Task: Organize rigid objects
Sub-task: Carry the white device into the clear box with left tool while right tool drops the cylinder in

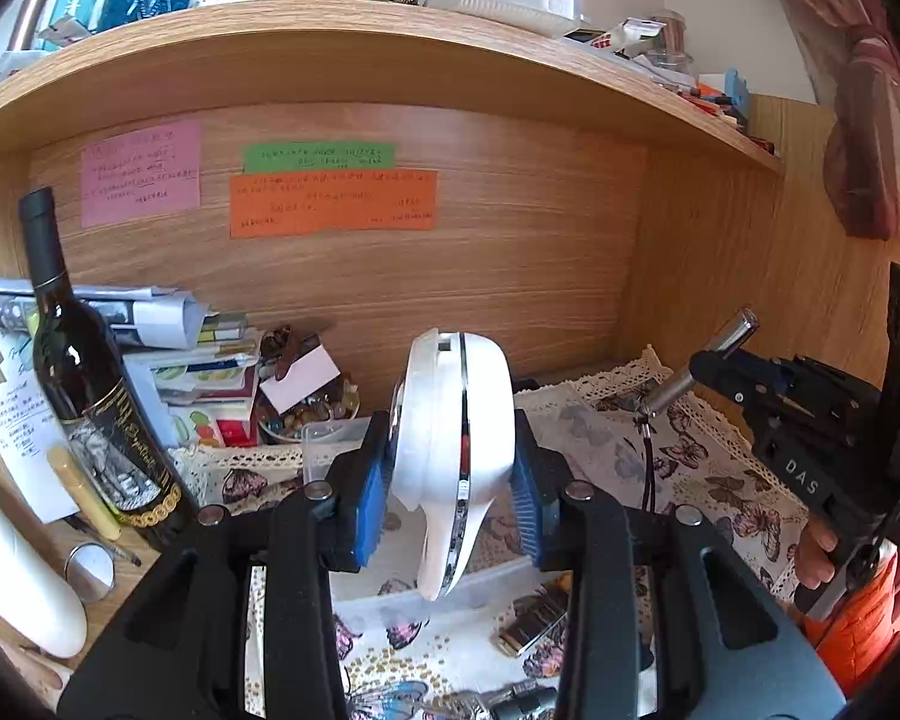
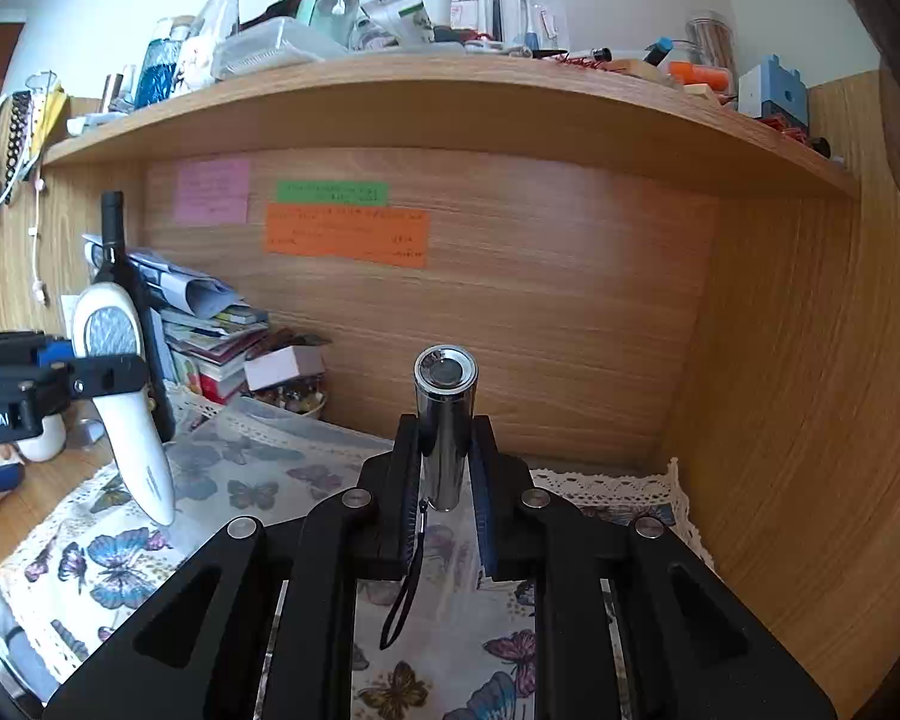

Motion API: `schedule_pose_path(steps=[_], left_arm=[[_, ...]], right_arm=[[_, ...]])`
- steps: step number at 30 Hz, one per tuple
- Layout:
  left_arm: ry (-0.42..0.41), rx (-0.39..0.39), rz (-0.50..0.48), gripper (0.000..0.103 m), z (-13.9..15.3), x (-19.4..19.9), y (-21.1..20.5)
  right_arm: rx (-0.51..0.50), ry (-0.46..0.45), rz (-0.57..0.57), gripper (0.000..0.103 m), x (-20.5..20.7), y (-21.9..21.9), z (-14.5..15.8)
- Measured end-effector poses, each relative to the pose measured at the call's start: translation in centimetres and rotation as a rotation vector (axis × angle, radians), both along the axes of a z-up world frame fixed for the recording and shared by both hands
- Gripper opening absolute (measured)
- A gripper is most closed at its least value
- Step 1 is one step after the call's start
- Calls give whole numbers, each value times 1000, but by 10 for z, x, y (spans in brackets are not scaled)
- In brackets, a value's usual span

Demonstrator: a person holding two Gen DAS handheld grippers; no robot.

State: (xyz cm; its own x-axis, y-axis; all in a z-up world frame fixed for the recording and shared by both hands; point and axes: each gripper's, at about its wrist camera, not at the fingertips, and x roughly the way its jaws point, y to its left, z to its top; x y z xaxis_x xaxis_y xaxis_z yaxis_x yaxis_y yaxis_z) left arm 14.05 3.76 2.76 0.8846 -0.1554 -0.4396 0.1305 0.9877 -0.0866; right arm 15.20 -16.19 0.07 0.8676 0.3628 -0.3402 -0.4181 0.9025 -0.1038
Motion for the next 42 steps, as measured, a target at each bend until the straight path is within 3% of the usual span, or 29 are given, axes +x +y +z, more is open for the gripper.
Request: schedule_pose_path(steps=[5,11,14,23,28,34,42], left_arm=[[-4,-15,-37,36,4,16,-6],[5,13,-67,36,-12,36,-23],[59,5,-84,36,-27,49,-26],[229,-116,-151,37,-61,76,-15],[252,-161,-111,37,-68,76,1],[289,-104,6,42,-80,80,14],[345,-103,54,50,-95,85,30]], right_arm=[[0,-19,-16,14,9,0,7],[-44,-13,-32,14,22,6,1],[-76,30,-19,14,32,14,-11],[-159,189,45,14,63,36,-49],[-209,240,90,14,69,52,-65],[-252,274,132,14,68,64,-77],[-254,313,155,14,74,70,-82]])
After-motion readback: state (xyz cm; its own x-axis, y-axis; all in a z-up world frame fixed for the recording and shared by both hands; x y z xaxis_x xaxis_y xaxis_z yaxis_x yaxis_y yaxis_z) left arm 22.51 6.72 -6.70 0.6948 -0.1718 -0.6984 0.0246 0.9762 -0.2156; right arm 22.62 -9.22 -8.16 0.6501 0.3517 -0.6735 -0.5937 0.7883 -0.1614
